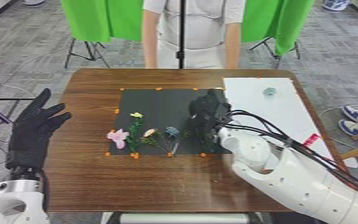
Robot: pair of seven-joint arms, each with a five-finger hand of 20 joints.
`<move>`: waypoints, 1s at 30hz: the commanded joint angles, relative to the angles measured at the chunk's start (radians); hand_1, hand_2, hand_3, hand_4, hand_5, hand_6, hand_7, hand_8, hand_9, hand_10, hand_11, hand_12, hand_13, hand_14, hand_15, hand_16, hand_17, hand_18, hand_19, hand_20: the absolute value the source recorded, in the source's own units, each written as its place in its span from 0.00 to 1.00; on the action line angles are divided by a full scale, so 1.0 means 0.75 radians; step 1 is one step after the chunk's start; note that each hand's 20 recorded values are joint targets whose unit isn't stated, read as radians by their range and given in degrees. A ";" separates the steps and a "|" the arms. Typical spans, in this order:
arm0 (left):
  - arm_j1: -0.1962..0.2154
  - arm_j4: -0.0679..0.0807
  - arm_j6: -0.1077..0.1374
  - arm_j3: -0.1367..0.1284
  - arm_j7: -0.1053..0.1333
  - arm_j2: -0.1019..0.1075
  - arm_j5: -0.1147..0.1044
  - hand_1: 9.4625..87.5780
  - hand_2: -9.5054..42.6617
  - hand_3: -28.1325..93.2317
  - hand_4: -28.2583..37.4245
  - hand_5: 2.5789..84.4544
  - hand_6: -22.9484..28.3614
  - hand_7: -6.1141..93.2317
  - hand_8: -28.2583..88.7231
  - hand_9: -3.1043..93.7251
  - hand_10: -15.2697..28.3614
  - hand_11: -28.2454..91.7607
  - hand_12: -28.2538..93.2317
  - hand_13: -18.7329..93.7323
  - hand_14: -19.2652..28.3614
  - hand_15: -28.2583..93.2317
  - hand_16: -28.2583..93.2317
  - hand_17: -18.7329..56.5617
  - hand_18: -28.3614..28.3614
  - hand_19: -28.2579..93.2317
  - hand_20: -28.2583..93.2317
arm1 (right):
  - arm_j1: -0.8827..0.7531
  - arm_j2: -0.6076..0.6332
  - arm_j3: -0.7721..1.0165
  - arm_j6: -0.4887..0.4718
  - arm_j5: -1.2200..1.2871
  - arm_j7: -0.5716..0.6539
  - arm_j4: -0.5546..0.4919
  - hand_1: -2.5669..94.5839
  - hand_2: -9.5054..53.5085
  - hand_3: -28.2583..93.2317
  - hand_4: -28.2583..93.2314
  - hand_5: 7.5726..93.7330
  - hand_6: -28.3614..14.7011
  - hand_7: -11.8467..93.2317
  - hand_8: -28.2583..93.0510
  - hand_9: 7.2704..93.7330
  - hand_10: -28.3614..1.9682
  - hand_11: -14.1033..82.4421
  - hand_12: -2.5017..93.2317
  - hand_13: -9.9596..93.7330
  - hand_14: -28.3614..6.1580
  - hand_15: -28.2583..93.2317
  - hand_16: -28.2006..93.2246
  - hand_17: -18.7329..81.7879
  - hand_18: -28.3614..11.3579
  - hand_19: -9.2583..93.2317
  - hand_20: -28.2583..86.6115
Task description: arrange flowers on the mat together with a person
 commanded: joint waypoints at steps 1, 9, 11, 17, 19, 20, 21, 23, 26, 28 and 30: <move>0.044 -0.010 0.014 -0.013 -0.002 -0.018 -0.002 0.16 0.26 0.89 0.00 0.37 0.52 0.15 0.17 0.39 0.75 0.44 0.32 0.39 0.94 0.68 0.15 0.16 0.89 0.64 0.39 | 0.007 0.035 0.028 -0.055 -0.010 0.008 -0.046 0.40 0.00 0.89 0.00 0.68 0.77 0.31 0.12 0.69 0.60 0.58 0.27 0.67 0.56 0.86 0.42 0.35 0.33 0.77 0.51; 0.053 -0.018 0.020 -0.026 -0.012 -0.033 0.004 0.17 0.26 0.89 0.00 0.37 0.52 0.15 0.17 0.39 0.75 0.44 0.32 0.39 0.94 0.68 0.15 0.16 0.89 0.64 0.39 | 0.011 0.052 0.057 -0.073 0.020 -0.013 -0.091 0.36 0.00 0.89 0.01 0.66 0.75 0.30 0.11 0.65 0.54 0.67 0.28 0.66 0.53 0.89 0.45 0.34 0.31 0.77 0.52; 0.058 -0.020 0.023 -0.030 -0.011 -0.032 0.001 0.17 0.26 0.89 0.00 0.37 0.52 0.15 0.17 0.39 0.75 0.44 0.32 0.39 0.93 0.68 0.15 0.16 0.89 0.64 0.39 | 0.006 0.059 0.071 -0.054 0.034 -0.019 -0.108 0.34 0.00 0.89 0.01 0.65 0.75 0.30 0.11 0.64 0.53 0.68 0.28 0.65 0.52 0.90 0.46 0.34 0.30 0.77 0.52; 0.055 -0.016 0.039 -0.027 0.013 0.006 -0.023 0.16 0.26 0.89 0.00 0.37 0.52 0.15 0.17 0.39 0.75 0.44 0.32 0.39 0.94 0.68 0.15 0.16 0.89 0.64 0.39 | -0.203 0.081 0.391 -0.101 0.502 -0.014 -0.329 0.31 0.00 0.90 0.02 0.63 0.73 0.29 0.12 0.61 0.47 0.66 0.27 0.62 0.48 0.88 0.45 0.33 0.28 0.76 0.53; 0.063 -0.016 0.045 -0.028 0.023 0.017 -0.033 0.16 0.26 0.89 0.00 0.37 0.52 0.15 0.17 0.39 0.75 0.44 0.32 0.39 0.94 0.68 0.15 0.16 0.89 0.64 0.39 | -0.313 0.071 0.558 -0.126 0.655 -0.041 -0.394 0.30 0.00 0.90 0.03 0.62 0.71 0.28 0.12 0.60 0.43 0.61 0.25 0.60 0.46 0.85 0.43 0.32 0.26 0.75 0.53; 0.069 -0.017 0.043 -0.032 0.025 0.020 -0.034 0.16 0.26 0.89 0.00 0.37 0.52 0.15 0.17 0.39 0.75 0.44 0.32 0.39 0.94 0.68 0.15 0.16 0.89 0.64 0.39 | -0.368 0.066 0.638 -0.129 0.759 -0.062 -0.420 0.29 0.00 0.90 0.03 0.61 0.70 0.28 0.12 0.59 0.42 0.58 0.24 0.59 0.44 0.84 0.41 0.31 0.26 0.74 0.53; 0.072 -0.017 0.041 -0.035 0.023 0.019 -0.033 0.16 0.26 0.88 0.00 0.37 0.53 0.15 0.17 0.39 0.75 0.44 0.32 0.39 0.94 0.68 0.15 0.16 0.89 0.64 0.39 | -0.426 0.053 0.727 -0.152 0.882 -0.069 -0.449 0.28 0.01 0.90 0.03 0.59 0.70 0.28 0.12 0.58 0.42 0.54 0.23 0.58 0.43 0.83 0.40 0.30 0.26 0.72 0.52; 0.072 -0.014 0.045 -0.035 0.028 0.021 -0.036 0.15 0.26 0.88 0.00 0.37 0.52 0.15 0.17 0.39 0.75 0.43 0.32 0.39 0.94 0.68 0.15 0.16 0.89 0.63 0.39 | -0.530 0.027 0.879 -0.159 1.138 -0.064 -0.491 0.26 0.04 0.90 0.04 0.57 0.69 0.27 0.13 0.56 0.41 0.48 0.22 0.55 0.40 0.80 0.38 0.28 0.26 0.68 0.51; 0.076 -0.016 0.053 -0.038 0.024 0.020 -0.030 0.15 0.26 0.88 0.00 0.36 0.52 0.15 0.17 0.39 0.75 0.43 0.32 0.39 0.93 0.67 0.15 0.15 0.89 0.63 0.38 | -0.657 -0.010 1.062 -0.187 1.451 -0.067 -0.524 0.25 0.07 0.90 0.03 0.55 0.67 0.26 0.13 0.54 0.38 0.44 0.22 0.53 0.34 0.76 0.35 0.28 0.28 0.62 0.48; 0.075 -0.014 0.051 -0.033 0.034 0.019 -0.037 0.15 0.26 0.88 0.00 0.37 0.52 0.14 0.17 0.39 0.75 0.43 0.32 0.39 0.93 0.67 0.15 0.15 0.88 0.61 0.38 | -0.742 -0.034 1.169 -0.219 1.652 -0.049 -0.542 0.24 0.09 0.90 0.03 0.53 0.66 0.25 0.13 0.52 0.38 0.41 0.21 0.50 0.30 0.73 0.33 0.27 0.27 0.60 0.47; 0.081 -0.014 0.055 -0.029 0.043 0.035 -0.045 0.15 0.26 0.88 0.00 0.37 0.52 0.14 0.17 0.39 0.75 0.43 0.32 0.39 0.93 0.67 0.15 0.14 0.88 0.61 0.37 | -0.818 -0.071 1.259 -0.240 1.825 -0.022 -0.556 0.22 0.14 0.89 0.03 0.49 0.66 0.24 0.13 0.47 0.37 0.36 0.19 0.45 0.26 0.67 0.31 0.24 0.26 0.57 0.45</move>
